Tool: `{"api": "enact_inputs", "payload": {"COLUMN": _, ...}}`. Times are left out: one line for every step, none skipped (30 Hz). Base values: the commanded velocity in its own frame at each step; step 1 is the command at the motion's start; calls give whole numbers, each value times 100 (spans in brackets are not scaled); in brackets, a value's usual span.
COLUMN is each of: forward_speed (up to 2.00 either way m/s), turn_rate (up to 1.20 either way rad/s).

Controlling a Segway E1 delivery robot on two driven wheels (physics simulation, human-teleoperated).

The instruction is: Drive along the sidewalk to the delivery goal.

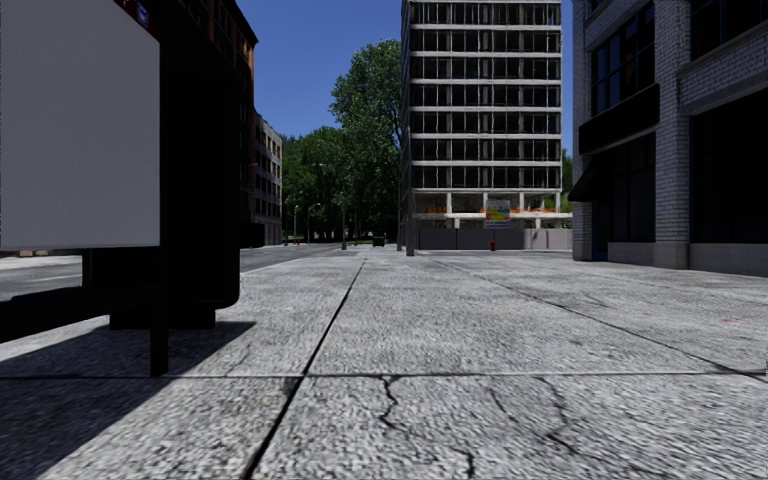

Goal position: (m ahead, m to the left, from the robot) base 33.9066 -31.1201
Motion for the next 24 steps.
{"api": "enact_inputs", "payload": {"forward_speed": 200, "turn_rate": 0}}
{"api": "enact_inputs", "payload": {"forward_speed": 200, "turn_rate": 0}}
{"api": "enact_inputs", "payload": {"forward_speed": 200, "turn_rate": 0}}
{"api": "enact_inputs", "payload": {"forward_speed": 200, "turn_rate": 0}}
{"api": "enact_inputs", "payload": {"forward_speed": 200, "turn_rate": 0}}
{"api": "enact_inputs", "payload": {"forward_speed": 200, "turn_rate": 0}}
{"api": "enact_inputs", "payload": {"forward_speed": 200, "turn_rate": 0}}
{"api": "enact_inputs", "payload": {"forward_speed": 200, "turn_rate": 0}}
{"api": "enact_inputs", "payload": {"forward_speed": 200, "turn_rate": 0}}
{"api": "enact_inputs", "payload": {"forward_speed": 200, "turn_rate": 0}}
{"api": "enact_inputs", "payload": {"forward_speed": 200, "turn_rate": 0}}
{"api": "enact_inputs", "payload": {"forward_speed": 200, "turn_rate": 0}}
{"api": "enact_inputs", "payload": {"forward_speed": 200, "turn_rate": 0}}
{"api": "enact_inputs", "payload": {"forward_speed": 200, "turn_rate": 0}}
{"api": "enact_inputs", "payload": {"forward_speed": 200, "turn_rate": 0}}
{"api": "enact_inputs", "payload": {"forward_speed": 200, "turn_rate": 0}}
{"api": "enact_inputs", "payload": {"forward_speed": 200, "turn_rate": 0}}
{"api": "enact_inputs", "payload": {"forward_speed": 200, "turn_rate": 0}}
{"api": "enact_inputs", "payload": {"forward_speed": 200, "turn_rate": 0}}
{"api": "enact_inputs", "payload": {"forward_speed": 200, "turn_rate": 0}}
{"api": "enact_inputs", "payload": {"forward_speed": 200, "turn_rate": 0}}
{"api": "enact_inputs", "payload": {"forward_speed": 200, "turn_rate": 0}}
{"api": "enact_inputs", "payload": {"forward_speed": 200, "turn_rate": 0}}
{"api": "enact_inputs", "payload": {"forward_speed": 200, "turn_rate": 0}}
